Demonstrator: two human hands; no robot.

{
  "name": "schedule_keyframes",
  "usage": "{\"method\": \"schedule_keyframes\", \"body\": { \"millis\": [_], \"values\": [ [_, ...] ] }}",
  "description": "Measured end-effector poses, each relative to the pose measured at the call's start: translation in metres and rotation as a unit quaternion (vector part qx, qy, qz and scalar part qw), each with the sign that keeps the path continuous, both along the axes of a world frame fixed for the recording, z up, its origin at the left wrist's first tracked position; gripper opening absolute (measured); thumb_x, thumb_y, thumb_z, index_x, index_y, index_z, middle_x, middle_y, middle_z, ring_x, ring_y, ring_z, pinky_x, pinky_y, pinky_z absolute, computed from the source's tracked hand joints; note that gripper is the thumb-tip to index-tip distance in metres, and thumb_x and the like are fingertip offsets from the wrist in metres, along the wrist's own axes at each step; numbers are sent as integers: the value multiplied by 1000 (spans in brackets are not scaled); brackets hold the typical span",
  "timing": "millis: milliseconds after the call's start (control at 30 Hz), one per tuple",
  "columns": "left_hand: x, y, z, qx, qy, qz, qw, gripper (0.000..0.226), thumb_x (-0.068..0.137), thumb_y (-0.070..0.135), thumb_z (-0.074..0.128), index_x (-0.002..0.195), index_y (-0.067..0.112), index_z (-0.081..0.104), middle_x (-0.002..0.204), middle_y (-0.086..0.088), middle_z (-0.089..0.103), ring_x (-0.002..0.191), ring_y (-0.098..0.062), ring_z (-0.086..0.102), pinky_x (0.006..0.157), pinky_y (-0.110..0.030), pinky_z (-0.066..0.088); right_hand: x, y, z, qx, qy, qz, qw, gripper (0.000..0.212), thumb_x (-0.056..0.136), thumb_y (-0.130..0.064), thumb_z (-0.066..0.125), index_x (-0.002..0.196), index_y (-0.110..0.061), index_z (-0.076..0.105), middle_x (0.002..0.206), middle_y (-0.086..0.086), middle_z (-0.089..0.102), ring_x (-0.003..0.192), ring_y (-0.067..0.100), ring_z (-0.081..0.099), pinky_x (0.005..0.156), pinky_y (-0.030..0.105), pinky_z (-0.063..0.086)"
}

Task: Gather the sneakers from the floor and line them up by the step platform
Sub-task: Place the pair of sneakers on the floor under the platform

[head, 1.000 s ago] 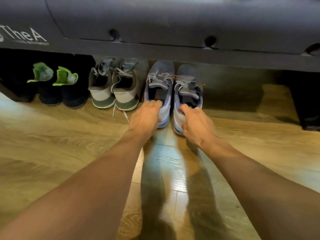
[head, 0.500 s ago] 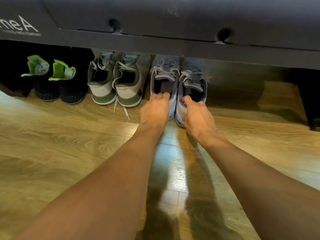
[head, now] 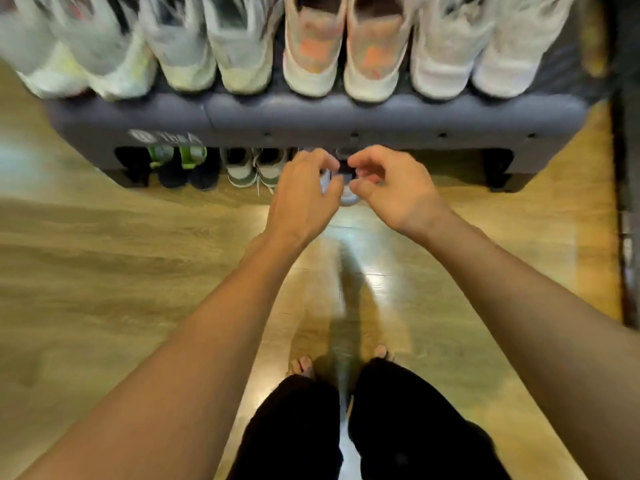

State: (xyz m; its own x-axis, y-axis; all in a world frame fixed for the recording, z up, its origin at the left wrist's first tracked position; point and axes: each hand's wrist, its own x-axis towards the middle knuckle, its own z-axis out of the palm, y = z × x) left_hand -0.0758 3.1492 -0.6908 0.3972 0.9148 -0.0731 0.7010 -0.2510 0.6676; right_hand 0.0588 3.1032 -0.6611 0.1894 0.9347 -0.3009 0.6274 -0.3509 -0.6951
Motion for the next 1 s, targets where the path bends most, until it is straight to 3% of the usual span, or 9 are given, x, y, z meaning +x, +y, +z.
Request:
{"method": "schedule_keyframes", "body": {
  "millis": [200,333,433,533,600,667,867,1000],
  "values": [
    [3,-28,280,48,-83,-35,995,22,89,23,57,107,12,65,107,0,64,102,-14,57,86,-23,40,17,-61,268,83,28,-108,990,30,88,-14,62,118,-17,62,98,-4,62,77,2,57,78,12,44],
    [11,-55,404,70,-139,-96,983,21,91,26,56,108,17,64,108,5,62,99,-5,55,83,-16,42,18,-105,399,155,5,-173,973,31,87,-12,62,118,-18,62,104,-3,65,94,10,63,90,27,50],
    [24,-76,474,87,-183,-163,966,17,91,26,57,106,21,64,106,6,61,101,-9,56,78,-16,45,15,-141,474,209,-31,-205,956,31,88,-11,62,118,-17,62,106,-3,66,97,10,63,91,24,49],
    [44,-99,542,124,-244,-237,932,14,90,23,58,101,19,66,102,4,63,99,-11,58,83,-28,48,11,-182,539,257,-76,-249,931,32,88,-12,63,119,-19,61,105,-6,65,96,5,62,86,14,47],
    [62,-115,582,133,-277,-274,911,13,90,25,58,99,20,66,100,6,64,97,-8,58,81,-24,48,10,-207,575,280,-104,-276,914,33,88,-12,63,119,-20,61,105,-8,65,97,3,61,86,13,46],
    [83,-141,620,139,-306,-319,886,13,89,25,58,99,22,65,100,7,64,98,-8,58,79,-21,47,10,-240,611,299,-145,-308,891,34,87,-12,63,120,-20,61,106,-8,65,99,3,60,87,14,45],
    [136,-252,723,143,-366,-447,803,15,89,23,58,101,17,66,99,4,66,96,-14,60,85,-36,49,10,-361,709,326,-253,-414,812,35,87,-11,63,120,-20,61,104,-7,64,94,2,58,79,4,40],
    [156,-340,778,127,-419,-512,739,11,90,22,58,97,19,66,96,4,67,90,-9,61,78,-20,46,2,-460,760,339,-312,-484,744,35,88,-13,63,121,-21,60,105,-6,64,95,5,59,83,11,43]
  ]
}}
